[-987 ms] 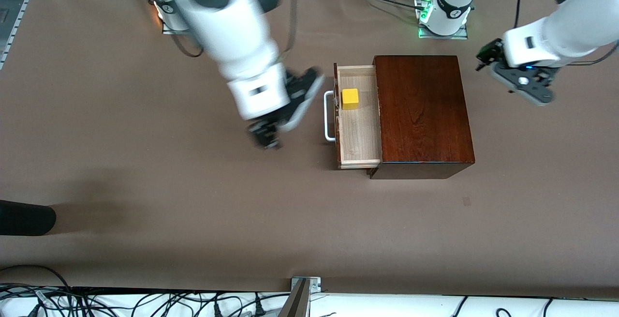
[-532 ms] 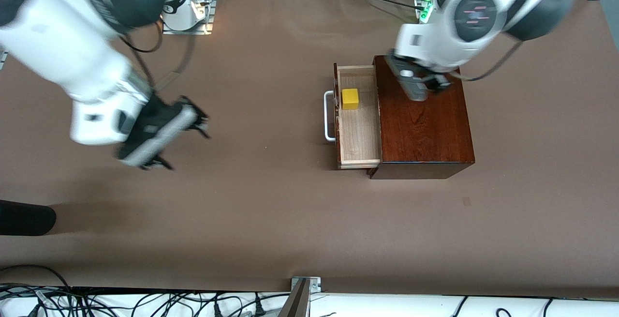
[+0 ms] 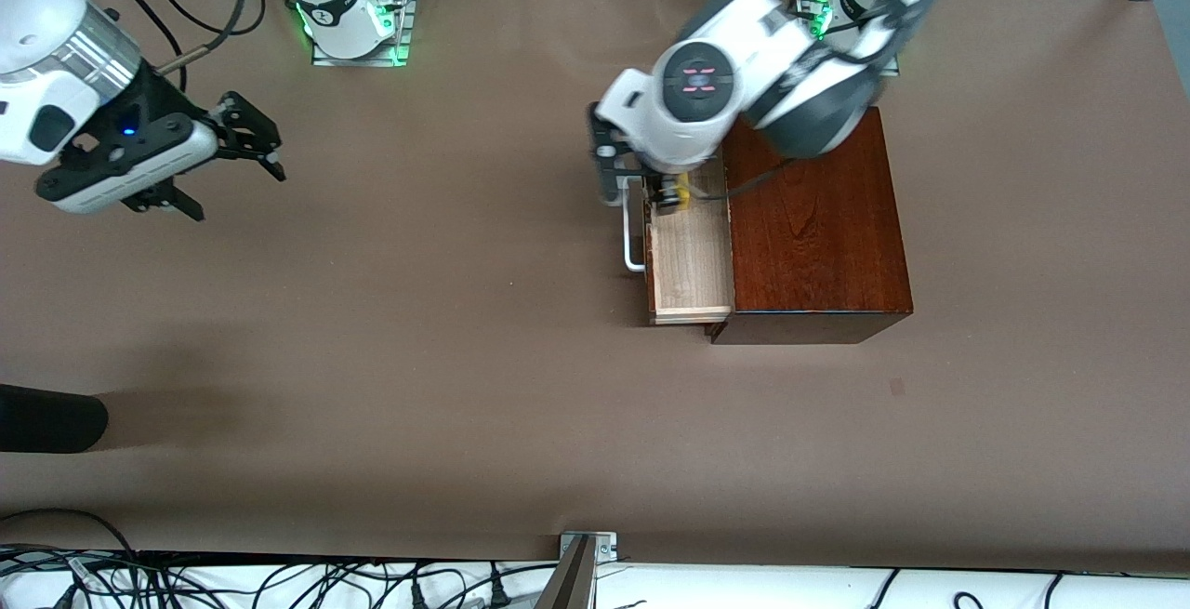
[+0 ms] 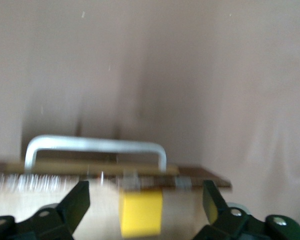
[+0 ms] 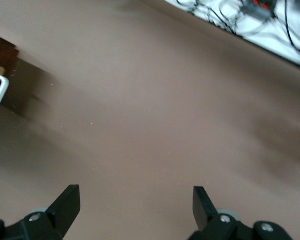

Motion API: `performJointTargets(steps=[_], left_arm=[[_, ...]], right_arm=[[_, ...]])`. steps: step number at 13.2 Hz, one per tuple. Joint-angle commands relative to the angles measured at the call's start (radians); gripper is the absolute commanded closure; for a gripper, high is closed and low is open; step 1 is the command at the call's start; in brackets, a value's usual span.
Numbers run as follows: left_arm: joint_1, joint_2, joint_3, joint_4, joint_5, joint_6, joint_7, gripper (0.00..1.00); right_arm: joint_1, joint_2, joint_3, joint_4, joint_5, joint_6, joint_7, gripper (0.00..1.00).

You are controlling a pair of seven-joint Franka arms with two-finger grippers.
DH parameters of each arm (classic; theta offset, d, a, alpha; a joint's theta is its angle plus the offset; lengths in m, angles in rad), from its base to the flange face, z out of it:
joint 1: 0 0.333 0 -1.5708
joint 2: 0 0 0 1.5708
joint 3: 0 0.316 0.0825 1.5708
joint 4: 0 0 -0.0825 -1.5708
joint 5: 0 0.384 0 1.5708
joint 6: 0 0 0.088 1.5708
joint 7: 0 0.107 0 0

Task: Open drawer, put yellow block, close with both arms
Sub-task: 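Withdraw the right gripper while the left gripper reaches the drawer front, then push the drawer shut into the box with the left gripper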

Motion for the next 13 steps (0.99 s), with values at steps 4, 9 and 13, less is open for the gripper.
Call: performJointTargets(steps=[4, 9, 13], left_arm=[[-0.088, 0.161, -0.002, 0.042, 0.229, 0.157, 0.143, 0.00], [-0.046, 0.161, 0.006, -0.032, 0.234, 0.080, 0.166, 0.00], [-0.003, 0.118, 0.009, -0.023, 0.236, -0.079, 0.159, 0.00]], right_arm=[[-0.005, -0.022, -0.019, -0.043, -0.100, -0.033, 0.107, 0.00], [-0.010, 0.000, -0.054, -0.028, -0.099, -0.023, 0.096, 0.00], [-0.010, 0.027, -0.067, 0.000, -0.107, -0.035, 0.095, 0.00]])
